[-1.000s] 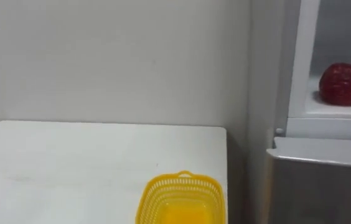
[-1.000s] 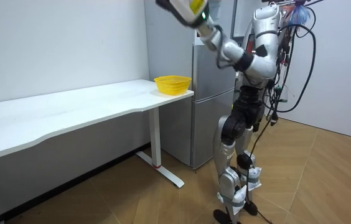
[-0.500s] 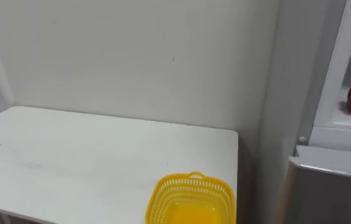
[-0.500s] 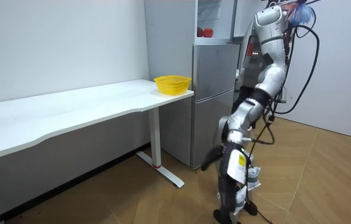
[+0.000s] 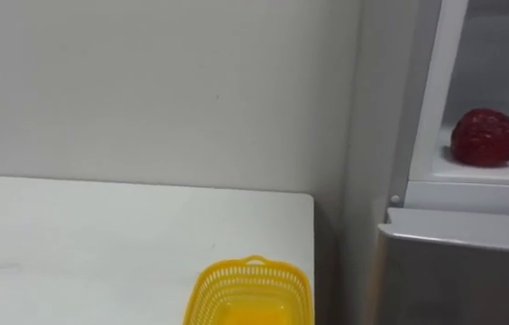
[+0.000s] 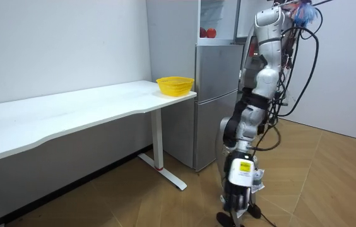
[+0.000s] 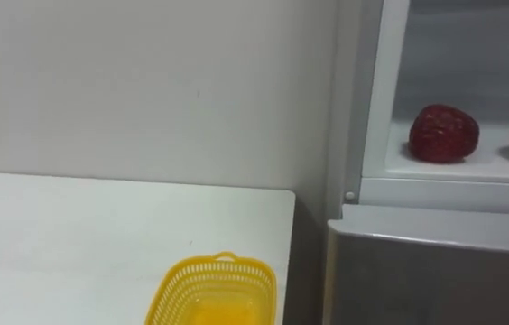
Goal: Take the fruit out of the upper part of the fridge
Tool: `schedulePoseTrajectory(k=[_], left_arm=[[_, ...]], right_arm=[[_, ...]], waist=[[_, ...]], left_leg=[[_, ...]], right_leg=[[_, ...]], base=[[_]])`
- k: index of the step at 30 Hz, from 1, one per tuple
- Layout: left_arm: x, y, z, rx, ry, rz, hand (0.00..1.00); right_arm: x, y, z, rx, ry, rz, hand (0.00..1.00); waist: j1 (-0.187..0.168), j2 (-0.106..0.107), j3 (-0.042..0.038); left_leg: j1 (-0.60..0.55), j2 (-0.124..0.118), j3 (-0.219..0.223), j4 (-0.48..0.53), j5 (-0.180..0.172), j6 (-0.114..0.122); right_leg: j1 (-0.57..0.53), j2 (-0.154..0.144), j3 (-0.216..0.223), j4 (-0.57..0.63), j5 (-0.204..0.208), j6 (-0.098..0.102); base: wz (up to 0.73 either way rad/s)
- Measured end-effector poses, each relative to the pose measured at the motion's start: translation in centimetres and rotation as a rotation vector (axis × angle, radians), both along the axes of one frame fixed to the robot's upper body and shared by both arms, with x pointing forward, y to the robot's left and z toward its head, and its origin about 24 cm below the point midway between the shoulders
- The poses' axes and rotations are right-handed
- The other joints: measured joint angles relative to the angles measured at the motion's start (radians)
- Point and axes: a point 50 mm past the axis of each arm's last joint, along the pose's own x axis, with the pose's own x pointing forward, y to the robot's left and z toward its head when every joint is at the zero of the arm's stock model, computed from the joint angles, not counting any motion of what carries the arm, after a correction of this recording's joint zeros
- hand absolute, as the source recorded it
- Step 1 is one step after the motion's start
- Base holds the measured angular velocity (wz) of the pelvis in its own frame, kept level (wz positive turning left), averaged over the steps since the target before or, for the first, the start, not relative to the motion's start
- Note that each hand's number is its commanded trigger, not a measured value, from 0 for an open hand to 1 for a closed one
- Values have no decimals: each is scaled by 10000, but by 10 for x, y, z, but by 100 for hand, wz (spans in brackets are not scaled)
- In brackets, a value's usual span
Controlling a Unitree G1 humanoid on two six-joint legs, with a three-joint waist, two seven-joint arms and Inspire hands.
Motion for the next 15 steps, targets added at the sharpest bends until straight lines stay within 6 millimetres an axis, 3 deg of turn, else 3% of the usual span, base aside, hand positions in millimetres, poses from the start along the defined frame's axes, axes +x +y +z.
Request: schedulePoseTrajectory(k=[1, 7, 12, 15], left_arm=[[14, 0, -2, -212, -288, -518, 0], [51, -8, -7, -1577, -510, -4152, 0], [67, -20, -10, -2714, -291, -6549, 0], [69, -17, -9, -2815, 6, -7198, 0]], right_arm=[[-1, 0, 0, 42, 62, 17, 0], [-2, 2, 0, 439, 259, 25, 0], [1, 4, -1, 530, 463, 151, 0], [4, 6, -2, 571, 398, 211, 0]], waist=[[-124, -7, 3], [-576, 17, 1], [-957, -21, 13], [-1066, -94, 39]], left_leg=[[3, 8, 49, -3, -1, 1], [-12, 113, 545, -73, -1, 0], [-3, 166, 827, -171, -1, 0], [24, 207, 1015, -211, -1, 1]], right_leg=[[-15, 10, 57, 2, 2, 2], [-196, 137, 536, 31, 99, -8], [-402, 174, 862, 167, 121, -19], [-521, 205, 1045, 165, 122, -26]], base=[[-9], [-23], [-21], [-17]])
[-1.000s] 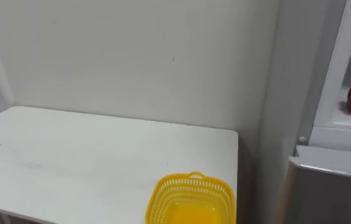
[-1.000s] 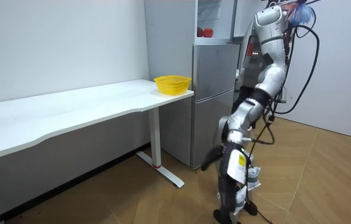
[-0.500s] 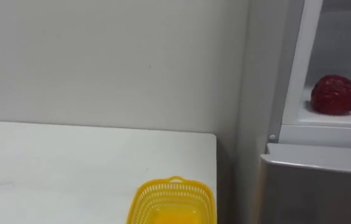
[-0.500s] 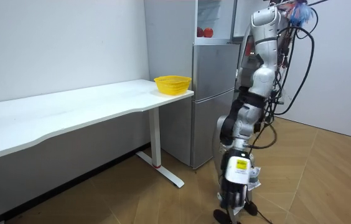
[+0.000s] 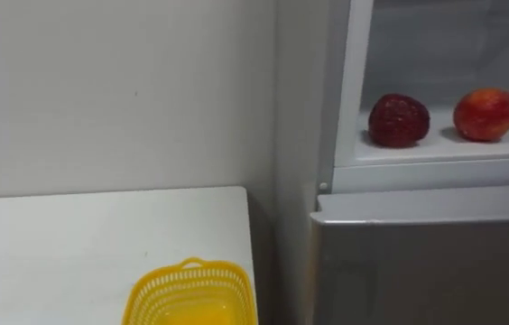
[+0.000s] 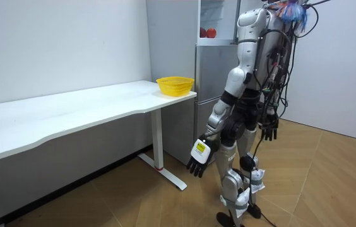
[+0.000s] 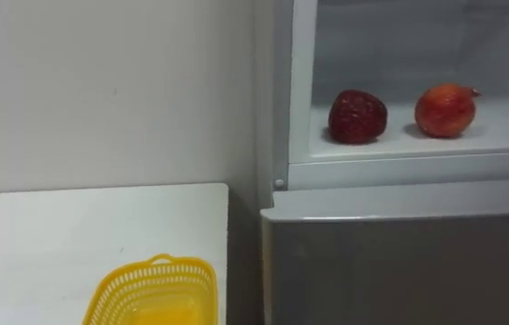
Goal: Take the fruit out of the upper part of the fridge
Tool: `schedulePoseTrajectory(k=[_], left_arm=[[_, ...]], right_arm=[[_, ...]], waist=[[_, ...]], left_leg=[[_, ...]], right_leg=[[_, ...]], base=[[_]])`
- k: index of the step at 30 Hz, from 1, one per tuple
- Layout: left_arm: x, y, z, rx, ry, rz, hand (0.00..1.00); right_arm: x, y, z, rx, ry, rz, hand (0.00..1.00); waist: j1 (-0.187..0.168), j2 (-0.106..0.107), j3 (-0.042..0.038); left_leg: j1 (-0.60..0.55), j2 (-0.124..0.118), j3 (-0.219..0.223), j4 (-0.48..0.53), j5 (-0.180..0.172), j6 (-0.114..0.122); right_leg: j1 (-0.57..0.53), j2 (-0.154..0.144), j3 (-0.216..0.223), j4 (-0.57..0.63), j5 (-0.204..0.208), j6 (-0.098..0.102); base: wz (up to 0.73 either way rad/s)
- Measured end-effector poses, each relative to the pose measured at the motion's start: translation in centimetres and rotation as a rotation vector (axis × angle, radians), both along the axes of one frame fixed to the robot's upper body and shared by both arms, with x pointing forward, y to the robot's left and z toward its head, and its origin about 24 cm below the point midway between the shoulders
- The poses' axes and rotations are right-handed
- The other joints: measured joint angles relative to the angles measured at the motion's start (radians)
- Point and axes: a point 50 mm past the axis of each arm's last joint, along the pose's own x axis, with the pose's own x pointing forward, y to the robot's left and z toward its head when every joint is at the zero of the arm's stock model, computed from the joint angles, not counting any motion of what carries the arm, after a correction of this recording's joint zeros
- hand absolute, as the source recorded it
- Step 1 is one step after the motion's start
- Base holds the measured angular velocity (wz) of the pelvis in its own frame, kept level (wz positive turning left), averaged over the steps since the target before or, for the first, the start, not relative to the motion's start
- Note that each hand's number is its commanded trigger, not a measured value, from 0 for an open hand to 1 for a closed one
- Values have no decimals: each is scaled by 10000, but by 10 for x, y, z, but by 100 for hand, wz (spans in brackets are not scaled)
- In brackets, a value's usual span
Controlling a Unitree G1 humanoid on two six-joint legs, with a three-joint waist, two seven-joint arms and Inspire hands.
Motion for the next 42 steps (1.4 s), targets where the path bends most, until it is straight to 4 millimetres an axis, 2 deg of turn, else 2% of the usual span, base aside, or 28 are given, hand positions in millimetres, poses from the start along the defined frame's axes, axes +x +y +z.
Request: schedulePoseTrajectory(k=[4, 14, 23, 29, 33, 38, 42], left_arm=[[5, 0, 1, 187, 16, -857, 0], [4, 1, 1, 337, 284, -1680, 0], [1, 0, 1, 360, 510, -2107, 0], [14, -1, 1, 412, 68, -2292, 0], [18, -4, 2, 378, -298, -2467, 0], [22, -5, 3, 373, -659, -2590, 0], [25, -4, 6, 403, -1128, -2723, 0]], right_arm=[[-1, 3, -1, 63, 18, -23, 0], [2, 8, -2, 204, 38, -61, 0], [22, 6, -2, -51, -747, -4, 0], [49, 2, 1, -976, -2333, -121, 0], [75, -1, 8, -1633, -3933, -200, 0], [112, -6, 25, -2201, -6261, -829, 0], [140, -8, 46, -2655, -8220, -1029, 0]], waist=[[-42, -79, 37], [-96, -125, 28], [-185, -121, 27], [-184, -58, 29], [-159, 12, 16], [-217, -7, -7], [-270, 46, -18]], left_leg=[[84, 13, 130, -90, -6, 7], [161, 18, 241, -134, -8, 11], [132, 9, 207, -125, -7, 13], [124, 13, 227, -126, -6, 13], [74, 22, 275, -140, -6, 13], [54, 15, 378, -138, -4, 13], [84, 18, 392, -128, -2, 12]], right_leg=[[-39, 22, 170, -14, 2, 6], [-17, 35, 280, -23, 19, 20], [-34, 20, 239, -22, 19, 23], [-36, 36, 288, 7, 19, 24], [-162, 139, 461, 7, 24, 20], [-185, 128, 474, -20, 33, 23], [-157, 122, 480, -26, 75, 31]], base=[[-11], [-4], [1], [0], [-10], [-1], [-2]])
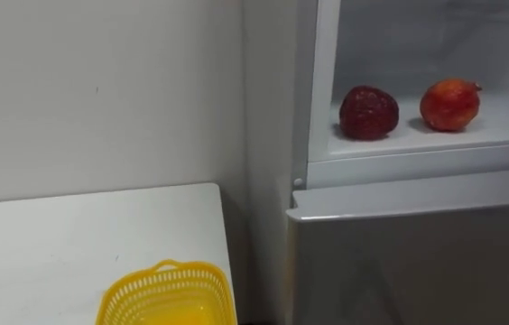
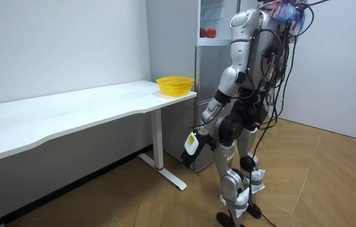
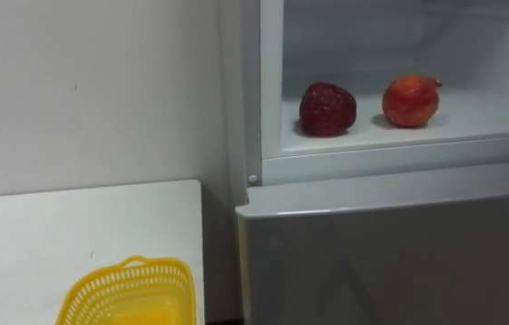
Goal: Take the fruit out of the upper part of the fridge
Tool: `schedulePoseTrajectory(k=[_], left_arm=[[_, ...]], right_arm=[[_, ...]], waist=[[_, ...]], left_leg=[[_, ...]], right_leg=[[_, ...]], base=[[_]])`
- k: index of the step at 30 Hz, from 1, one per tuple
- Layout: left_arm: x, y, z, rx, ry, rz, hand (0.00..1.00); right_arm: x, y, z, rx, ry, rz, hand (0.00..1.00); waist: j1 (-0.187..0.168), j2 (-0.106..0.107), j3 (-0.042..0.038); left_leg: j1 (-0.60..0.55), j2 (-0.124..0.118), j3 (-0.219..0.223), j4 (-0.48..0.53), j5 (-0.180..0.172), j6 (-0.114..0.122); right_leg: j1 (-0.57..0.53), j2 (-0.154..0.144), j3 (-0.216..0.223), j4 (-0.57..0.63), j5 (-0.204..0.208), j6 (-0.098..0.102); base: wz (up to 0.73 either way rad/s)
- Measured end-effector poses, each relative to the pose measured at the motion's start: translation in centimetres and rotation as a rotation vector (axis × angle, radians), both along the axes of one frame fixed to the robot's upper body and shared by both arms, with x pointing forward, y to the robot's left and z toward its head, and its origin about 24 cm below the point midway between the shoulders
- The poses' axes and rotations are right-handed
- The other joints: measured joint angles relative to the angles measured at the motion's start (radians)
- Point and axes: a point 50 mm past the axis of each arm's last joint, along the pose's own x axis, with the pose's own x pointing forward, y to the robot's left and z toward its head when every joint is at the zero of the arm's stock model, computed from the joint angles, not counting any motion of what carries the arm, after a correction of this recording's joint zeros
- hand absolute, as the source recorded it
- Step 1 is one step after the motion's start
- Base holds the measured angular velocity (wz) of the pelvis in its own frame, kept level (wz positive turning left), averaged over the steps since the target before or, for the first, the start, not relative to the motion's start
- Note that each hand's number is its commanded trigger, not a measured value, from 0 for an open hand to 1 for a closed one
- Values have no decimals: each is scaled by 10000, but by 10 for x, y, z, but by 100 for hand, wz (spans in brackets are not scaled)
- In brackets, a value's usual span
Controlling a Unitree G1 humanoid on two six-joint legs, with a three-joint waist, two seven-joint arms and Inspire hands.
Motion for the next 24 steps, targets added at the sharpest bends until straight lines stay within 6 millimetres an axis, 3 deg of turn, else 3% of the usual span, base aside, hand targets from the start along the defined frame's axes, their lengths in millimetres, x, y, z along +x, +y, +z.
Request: schedulePoseTrajectory(k=[2, 5, 9, 14, 19, 24], left_arm=[[3, 0, 1, 38, -109, -200, 0], [2, 0, 1, -7, -217, -229, 0], [3, -2, 1, -159, -403, -53, 0], [-3, 1, 1, -68, -526, -12, 0], [-8, -1, -2, 126, -365, -144, 0], [-8, -2, -2, 106, -358, -255, 0]], right_arm=[[12, 0, 15, -195, -1029, 166, 0], [32, 2, 55, -682, -3237, 581, 0], [56, 7, 125, -1397, -6569, 1007, 0], [61, 22, 201, -2094, -10146, 1719, 0], [56, 30, 238, -2652, -12231, 1546, 0], [55, 34, 255, -2842, -13272, 1577, 0]], waist=[[-91, 8, -5], [-229, 37, -8], [-524, -7, -4], [-795, -8, -12], [-763, -37, -27], [-710, -38, -46]], left_leg=[[-18, 6, 70, 0, 2, -2], [-28, 29, 334, -12, 3, -5], [-106, 103, 802, -15, 3, -6], [-124, 159, 1149, -27, 2, -7], [-117, 170, 1229, -43, 1, -7], [-180, 175, 1215, -89, -1, -5]], right_leg=[[-45, 1, 5, 11, 0, 1], [-176, 13, 193, 76, 1, -2], [-444, 40, 532, 189, 11, -15], [-562, 197, 825, 211, 126, -36], [-660, 197, 851, 229, 143, -21], [-723, 229, 786, 219, 239, -29]], base=[[-2], [-21], [-26], [-23], [-5], [1]])
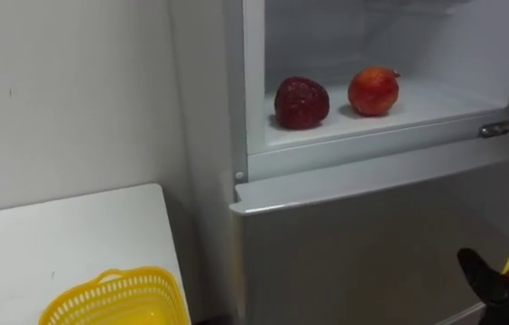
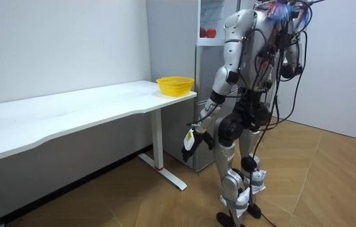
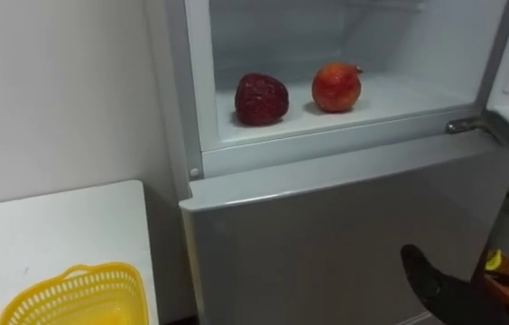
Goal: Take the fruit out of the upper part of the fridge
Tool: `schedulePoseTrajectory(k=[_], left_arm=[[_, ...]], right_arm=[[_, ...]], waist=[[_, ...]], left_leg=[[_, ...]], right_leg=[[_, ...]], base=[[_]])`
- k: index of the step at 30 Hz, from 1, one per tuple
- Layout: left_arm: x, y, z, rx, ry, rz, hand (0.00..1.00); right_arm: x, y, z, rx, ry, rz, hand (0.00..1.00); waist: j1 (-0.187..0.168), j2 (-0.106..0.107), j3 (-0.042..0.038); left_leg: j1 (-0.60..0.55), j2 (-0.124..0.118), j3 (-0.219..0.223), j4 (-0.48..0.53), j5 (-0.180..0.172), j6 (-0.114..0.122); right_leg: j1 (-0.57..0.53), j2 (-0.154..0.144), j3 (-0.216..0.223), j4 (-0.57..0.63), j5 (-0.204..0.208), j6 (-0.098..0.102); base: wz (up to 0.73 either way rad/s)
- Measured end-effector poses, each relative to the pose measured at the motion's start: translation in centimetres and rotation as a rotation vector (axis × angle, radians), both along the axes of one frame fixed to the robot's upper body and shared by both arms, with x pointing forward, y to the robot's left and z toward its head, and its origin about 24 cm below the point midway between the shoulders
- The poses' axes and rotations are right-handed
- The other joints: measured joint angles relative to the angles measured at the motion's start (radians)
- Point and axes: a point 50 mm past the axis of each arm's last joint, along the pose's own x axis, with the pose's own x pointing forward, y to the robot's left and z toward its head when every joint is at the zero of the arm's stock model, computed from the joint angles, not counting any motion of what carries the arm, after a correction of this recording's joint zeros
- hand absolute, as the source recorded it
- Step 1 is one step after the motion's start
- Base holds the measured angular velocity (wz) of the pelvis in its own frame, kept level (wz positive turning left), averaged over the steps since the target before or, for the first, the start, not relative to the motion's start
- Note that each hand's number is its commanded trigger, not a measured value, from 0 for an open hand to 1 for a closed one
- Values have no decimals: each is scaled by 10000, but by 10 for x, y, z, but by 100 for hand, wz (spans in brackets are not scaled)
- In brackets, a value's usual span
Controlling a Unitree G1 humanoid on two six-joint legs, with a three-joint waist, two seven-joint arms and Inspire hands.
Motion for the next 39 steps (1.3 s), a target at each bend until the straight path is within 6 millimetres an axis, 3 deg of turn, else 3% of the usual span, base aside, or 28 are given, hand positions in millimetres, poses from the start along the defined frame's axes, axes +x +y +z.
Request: schedulePoseTrajectory(k=[5, 11, 16, 23, 25, 29, 35, 39], left_arm=[[-4, 0, -1, 24, 177, -145, 0], [-9, 0, -2, 306, 440, -560, 0], [-11, 1, -2, 499, 659, -846, 0], [-11, 1, -2, 423, 908, -1251, 0], [-4, 1, -1, 401, 701, -1574, 0], [-1, 1, 0, 492, 725, -1995, 0], [-4, 6, 1, 656, 1000, -1932, 0], [-7, 5, 0, 565, 1297, -1887, 0]], right_arm=[[5, 5, 18, -182, -1171, -3, 0], [13, 10, 32, -98, -2127, 21, 0], [20, 22, 38, -66, -2496, 556, 0], [25, 20, 44, -437, -2659, 660, 0], [28, 19, 50, -765, -2791, 760, 0], [35, 19, 56, -681, -3018, 847, 0], [63, 2, 66, -352, -2997, 540, 0], [78, -4, 68, -284, -2663, 326, 0]], waist=[[84, -68, 0], [490, -211, 10], [705, -296, 8], [819, -445, 43], [813, -467, 108], [810, -497, 99], [833, -673, 90], [966, -676, 100]], left_leg=[[-191, 19, -67, 16, 0, 6], [-130, -2, -139, 83, 0, 5], [-303, 7, -531, 177, -1, 5], [-489, -4, -856, 295, -1, 5], [-460, -1, -902, 284, 0, 4], [-440, -8, -969, 296, 6, -6], [-411, -24, -1155, 405, 7, -7], [-340, -26, -1283, 416, 7, -7]], right_leg=[[-141, -9, -16, 207, 10, -8], [16, 16, -59, 138, 47, -20], [53, -33, -345, 54, 51, -21], [95, -92, -784, -35, 83, -21], [159, -93, -828, -53, 82, -21], [197, -88, -882, -57, 82, -21], [403, -124, -1089, -198, 90, -32], [511, -180, -1428, -221, 112, -34]], base=[[0], [2], [19], [17], [5], [5], [10], [9]])
